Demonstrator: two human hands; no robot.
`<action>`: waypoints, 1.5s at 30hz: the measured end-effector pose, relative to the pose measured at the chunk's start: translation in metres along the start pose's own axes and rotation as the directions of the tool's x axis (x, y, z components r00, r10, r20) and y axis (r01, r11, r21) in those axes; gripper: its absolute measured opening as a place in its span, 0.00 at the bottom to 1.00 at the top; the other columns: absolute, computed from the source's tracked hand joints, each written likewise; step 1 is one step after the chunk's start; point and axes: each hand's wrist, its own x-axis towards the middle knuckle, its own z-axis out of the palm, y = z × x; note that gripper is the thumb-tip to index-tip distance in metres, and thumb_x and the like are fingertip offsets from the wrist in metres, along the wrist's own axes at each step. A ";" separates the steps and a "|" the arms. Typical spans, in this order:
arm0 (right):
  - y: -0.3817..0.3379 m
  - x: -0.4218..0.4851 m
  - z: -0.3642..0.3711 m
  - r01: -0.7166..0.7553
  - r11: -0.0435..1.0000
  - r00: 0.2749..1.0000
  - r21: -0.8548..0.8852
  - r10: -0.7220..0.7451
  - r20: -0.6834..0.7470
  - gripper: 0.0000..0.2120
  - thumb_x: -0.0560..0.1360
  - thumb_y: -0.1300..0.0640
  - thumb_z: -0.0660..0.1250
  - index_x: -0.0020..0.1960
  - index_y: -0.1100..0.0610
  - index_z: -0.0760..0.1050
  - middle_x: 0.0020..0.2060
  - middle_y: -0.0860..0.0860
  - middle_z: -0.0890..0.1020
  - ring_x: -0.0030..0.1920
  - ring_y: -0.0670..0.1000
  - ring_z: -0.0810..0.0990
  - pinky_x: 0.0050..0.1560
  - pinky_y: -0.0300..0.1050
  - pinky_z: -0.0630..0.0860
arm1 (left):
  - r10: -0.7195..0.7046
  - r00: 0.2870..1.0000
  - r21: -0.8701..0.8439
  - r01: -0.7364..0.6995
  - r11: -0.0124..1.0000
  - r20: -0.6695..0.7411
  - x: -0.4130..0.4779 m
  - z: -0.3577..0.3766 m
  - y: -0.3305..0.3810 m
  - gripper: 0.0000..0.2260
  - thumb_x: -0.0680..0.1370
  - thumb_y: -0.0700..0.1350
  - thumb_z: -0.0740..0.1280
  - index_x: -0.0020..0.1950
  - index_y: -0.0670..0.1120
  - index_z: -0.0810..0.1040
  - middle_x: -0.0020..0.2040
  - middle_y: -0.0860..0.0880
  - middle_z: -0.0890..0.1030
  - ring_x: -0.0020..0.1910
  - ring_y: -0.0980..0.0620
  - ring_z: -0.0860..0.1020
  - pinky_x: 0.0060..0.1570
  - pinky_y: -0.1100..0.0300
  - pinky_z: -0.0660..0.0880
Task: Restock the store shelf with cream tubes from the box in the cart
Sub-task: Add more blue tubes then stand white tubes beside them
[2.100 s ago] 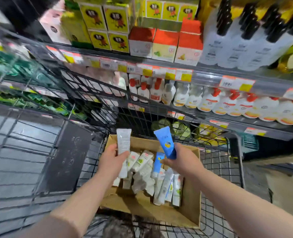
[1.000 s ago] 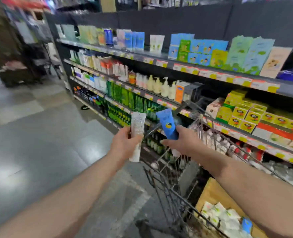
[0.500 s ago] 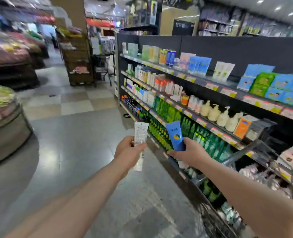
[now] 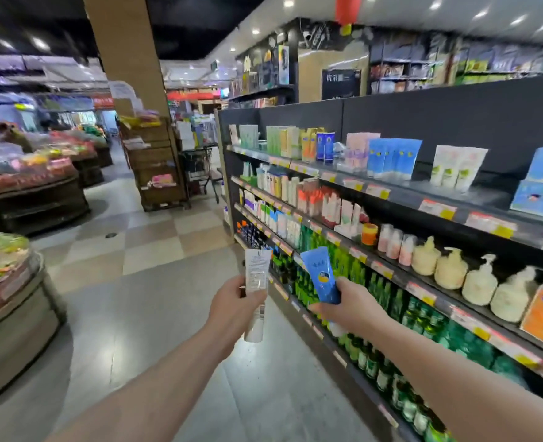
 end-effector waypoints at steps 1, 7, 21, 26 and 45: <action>0.003 0.014 -0.006 0.002 1.000 1.000 0.011 -0.002 -0.006 0.16 0.70 0.45 0.72 0.47 0.50 0.68 0.40 0.45 0.75 0.42 0.50 0.75 0.41 0.43 0.70 | 0.006 1.000 -0.005 -0.006 1.000 0.005 0.013 0.008 0.002 0.07 0.74 0.40 0.68 0.51 0.48 0.78 0.45 0.46 0.83 0.38 0.51 0.78 0.34 0.60 0.70; 0.014 0.074 -0.031 -0.050 0.998 0.998 0.030 0.051 -0.026 0.19 0.70 0.43 0.72 0.51 0.52 0.69 0.43 0.49 0.77 0.42 0.50 0.77 0.41 0.45 0.72 | 0.028 0.998 -0.019 -0.027 0.999 0.059 0.083 0.049 0.019 0.09 0.75 0.40 0.68 0.53 0.49 0.77 0.48 0.47 0.82 0.40 0.51 0.79 0.36 0.60 0.71; 0.019 0.211 -0.047 -0.208 0.977 0.953 -0.037 0.194 -0.234 0.21 0.72 0.44 0.69 0.58 0.53 0.68 0.47 0.48 0.76 0.46 0.51 0.77 0.46 0.46 0.74 | 0.117 0.935 -0.041 -0.110 0.993 0.336 0.267 0.102 0.026 0.07 0.75 0.41 0.68 0.53 0.48 0.77 0.47 0.48 0.81 0.48 0.47 0.79 0.53 0.48 0.76; -0.001 0.271 -0.048 -0.253 0.967 0.924 0.005 0.243 -0.296 0.18 0.72 0.43 0.69 0.55 0.49 0.66 0.44 0.46 0.76 0.44 0.49 0.77 0.42 0.43 0.74 | 0.182 0.890 -0.055 -0.175 0.983 0.418 0.346 0.099 0.042 0.11 0.75 0.44 0.68 0.57 0.49 0.75 0.50 0.49 0.81 0.49 0.48 0.79 0.52 0.49 0.76; 0.069 0.402 -0.167 -0.363 0.912 0.703 0.194 0.404 -0.585 0.22 0.73 0.51 0.70 0.63 0.57 0.67 0.53 0.52 0.75 0.50 0.50 0.73 0.48 0.44 0.70 | 0.323 0.723 -0.225 -0.232 0.946 0.611 0.480 0.245 0.094 0.11 0.76 0.42 0.67 0.56 0.53 0.76 0.52 0.55 0.80 0.51 0.57 0.78 0.50 0.60 0.73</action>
